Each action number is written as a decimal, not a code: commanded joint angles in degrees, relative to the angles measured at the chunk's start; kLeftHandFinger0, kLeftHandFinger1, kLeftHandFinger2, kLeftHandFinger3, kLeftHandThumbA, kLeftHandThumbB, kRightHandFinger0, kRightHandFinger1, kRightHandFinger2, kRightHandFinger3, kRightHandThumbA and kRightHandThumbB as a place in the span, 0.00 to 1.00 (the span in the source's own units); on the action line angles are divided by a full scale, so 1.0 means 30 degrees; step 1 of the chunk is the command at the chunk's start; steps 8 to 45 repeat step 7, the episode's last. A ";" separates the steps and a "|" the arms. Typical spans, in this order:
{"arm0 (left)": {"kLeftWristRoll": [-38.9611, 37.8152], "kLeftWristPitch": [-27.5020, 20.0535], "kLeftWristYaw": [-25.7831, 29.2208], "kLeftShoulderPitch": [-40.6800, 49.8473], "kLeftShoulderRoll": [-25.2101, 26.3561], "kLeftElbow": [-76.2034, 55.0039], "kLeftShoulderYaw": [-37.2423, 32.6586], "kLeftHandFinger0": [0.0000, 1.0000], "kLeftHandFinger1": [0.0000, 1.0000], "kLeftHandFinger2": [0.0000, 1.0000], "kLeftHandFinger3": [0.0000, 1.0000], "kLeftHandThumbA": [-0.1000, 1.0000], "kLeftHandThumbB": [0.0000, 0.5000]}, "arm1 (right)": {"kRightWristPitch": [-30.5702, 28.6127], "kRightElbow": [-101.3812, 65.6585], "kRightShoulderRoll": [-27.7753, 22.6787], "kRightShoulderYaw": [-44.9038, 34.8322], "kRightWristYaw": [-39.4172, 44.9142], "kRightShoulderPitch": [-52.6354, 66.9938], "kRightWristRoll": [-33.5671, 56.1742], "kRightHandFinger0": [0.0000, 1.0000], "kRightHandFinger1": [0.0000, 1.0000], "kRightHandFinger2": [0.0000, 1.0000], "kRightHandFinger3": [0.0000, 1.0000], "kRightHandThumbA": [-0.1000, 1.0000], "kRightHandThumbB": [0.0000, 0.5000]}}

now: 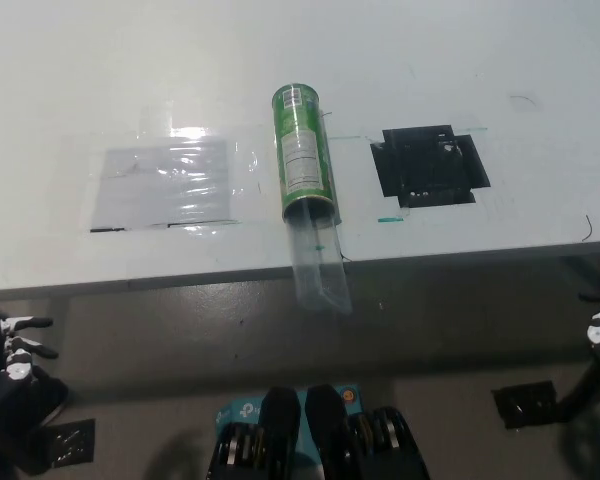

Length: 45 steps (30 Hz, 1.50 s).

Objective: The robot uses its right hand finger to pull out the chips tray kept inside a container in the middle of the desk

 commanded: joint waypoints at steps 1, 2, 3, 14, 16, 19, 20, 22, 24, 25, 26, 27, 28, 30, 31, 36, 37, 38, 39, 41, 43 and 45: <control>0.0114 -0.1206 0.0291 -0.0153 0.0184 -0.0016 0.0222 0.32 0.37 0.46 0.65 0.00 0.17 | 0.0237 -0.0235 -0.0351 -0.0023 -0.0517 -0.0505 0.0311 0.00 0.01 0.57 0.85 0.00 0.35; -0.0021 -0.1224 0.0248 -0.0164 0.0153 0.0041 0.0270 0.32 0.38 0.46 0.65 0.00 0.17 | 0.0297 -0.0248 -0.0385 0.0017 -0.0548 -0.0494 0.0228 0.00 0.03 0.58 0.87 0.00 0.34; 0.0031 -0.1184 0.0283 -0.0150 0.0155 -0.0005 0.0253 0.33 0.38 0.47 0.66 0.00 0.17 | 0.0367 -0.0293 -0.0383 0.0029 -0.0617 -0.0489 0.0164 0.03 0.06 0.60 0.87 0.00 0.34; -0.0030 -0.1033 0.0230 -0.0155 0.0211 -0.0072 0.0259 0.35 0.40 0.49 0.67 0.00 0.14 | 0.0554 -0.0364 -0.0386 0.0130 -0.0787 -0.0470 -0.0072 0.08 0.18 0.66 0.88 0.00 0.34; -0.0030 -0.1033 0.0230 -0.0155 0.0211 -0.0072 0.0259 0.35 0.40 0.49 0.67 0.00 0.14 | 0.0554 -0.0364 -0.0386 0.0130 -0.0787 -0.0470 -0.0072 0.08 0.18 0.66 0.88 0.00 0.34; -0.0030 -0.1033 0.0230 -0.0155 0.0211 -0.0072 0.0259 0.35 0.40 0.49 0.67 0.00 0.14 | 0.0554 -0.0364 -0.0386 0.0130 -0.0787 -0.0470 -0.0072 0.08 0.18 0.66 0.88 0.00 0.34; -0.0030 -0.1033 0.0230 -0.0155 0.0211 -0.0072 0.0259 0.35 0.40 0.49 0.67 0.00 0.14 | 0.0554 -0.0364 -0.0386 0.0130 -0.0787 -0.0470 -0.0072 0.08 0.18 0.66 0.88 0.00 0.34; -0.0030 -0.1033 0.0230 -0.0155 0.0211 -0.0072 0.0259 0.35 0.40 0.49 0.67 0.00 0.14 | 0.0554 -0.0364 -0.0386 0.0130 -0.0787 -0.0470 -0.0072 0.08 0.18 0.66 0.88 0.00 0.34; -0.0030 -0.1033 0.0230 -0.0155 0.0211 -0.0072 0.0259 0.35 0.40 0.49 0.67 0.00 0.14 | 0.0554 -0.0364 -0.0386 0.0130 -0.0787 -0.0470 -0.0072 0.08 0.18 0.66 0.88 0.00 0.34; -0.0030 -0.1033 0.0230 -0.0155 0.0211 -0.0072 0.0259 0.35 0.40 0.49 0.67 0.00 0.14 | 0.0554 -0.0364 -0.0386 0.0130 -0.0787 -0.0470 -0.0072 0.08 0.18 0.66 0.88 0.00 0.34; -0.0030 -0.1033 0.0230 -0.0155 0.0211 -0.0072 0.0259 0.35 0.40 0.49 0.67 0.00 0.14 | 0.0554 -0.0364 -0.0386 0.0130 -0.0787 -0.0470 -0.0072 0.08 0.18 0.66 0.88 0.00 0.34; -0.0030 -0.1033 0.0230 -0.0155 0.0211 -0.0072 0.0259 0.35 0.40 0.49 0.67 0.00 0.14 | 0.0554 -0.0364 -0.0386 0.0130 -0.0787 -0.0470 -0.0072 0.08 0.18 0.66 0.88 0.00 0.34; -0.0030 -0.1033 0.0230 -0.0155 0.0211 -0.0072 0.0259 0.35 0.40 0.49 0.67 0.00 0.14 | 0.0554 -0.0364 -0.0386 0.0130 -0.0787 -0.0470 -0.0072 0.08 0.18 0.66 0.88 0.00 0.34; -0.0030 -0.1033 0.0230 -0.0155 0.0211 -0.0072 0.0259 0.35 0.40 0.49 0.67 0.00 0.14 | 0.0554 -0.0364 -0.0386 0.0130 -0.0787 -0.0470 -0.0072 0.08 0.18 0.66 0.88 0.00 0.34; -0.0030 -0.1033 0.0230 -0.0155 0.0211 -0.0072 0.0259 0.35 0.40 0.49 0.67 0.00 0.14 | 0.0554 -0.0364 -0.0386 0.0130 -0.0787 -0.0470 -0.0072 0.08 0.18 0.66 0.88 0.00 0.34; -0.0030 -0.1033 0.0230 -0.0155 0.0211 -0.0072 0.0259 0.35 0.40 0.49 0.67 0.00 0.14 | 0.0554 -0.0364 -0.0386 0.0130 -0.0787 -0.0470 -0.0072 0.08 0.18 0.66 0.88 0.00 0.34; -0.0030 -0.1033 0.0230 -0.0155 0.0211 -0.0072 0.0259 0.35 0.40 0.49 0.67 0.00 0.14 | 0.0554 -0.0364 -0.0386 0.0130 -0.0787 -0.0470 -0.0072 0.08 0.18 0.66 0.88 0.00 0.34; -0.0030 -0.1033 0.0230 -0.0155 0.0211 -0.0072 0.0259 0.35 0.40 0.49 0.67 0.00 0.14 | 0.0554 -0.0364 -0.0386 0.0130 -0.0787 -0.0470 -0.0072 0.08 0.18 0.66 0.88 0.00 0.34; -0.0030 -0.1033 0.0230 -0.0155 0.0211 -0.0072 0.0259 0.35 0.40 0.49 0.67 0.00 0.14 | 0.0554 -0.0364 -0.0386 0.0130 -0.0787 -0.0470 -0.0072 0.08 0.18 0.66 0.88 0.00 0.34; -0.0030 -0.1033 0.0230 -0.0155 0.0211 -0.0072 0.0259 0.35 0.40 0.49 0.67 0.00 0.14 | 0.0554 -0.0364 -0.0386 0.0130 -0.0787 -0.0470 -0.0072 0.08 0.18 0.66 0.88 0.00 0.34; -0.0030 -0.1033 0.0230 -0.0155 0.0211 -0.0072 0.0259 0.35 0.40 0.49 0.67 0.00 0.14 | 0.0554 -0.0364 -0.0386 0.0130 -0.0787 -0.0470 -0.0072 0.08 0.18 0.66 0.88 0.00 0.34; -0.0030 -0.1033 0.0230 -0.0155 0.0211 -0.0072 0.0259 0.35 0.40 0.49 0.67 0.00 0.14 | 0.0554 -0.0364 -0.0386 0.0130 -0.0787 -0.0470 -0.0072 0.08 0.18 0.66 0.88 0.00 0.34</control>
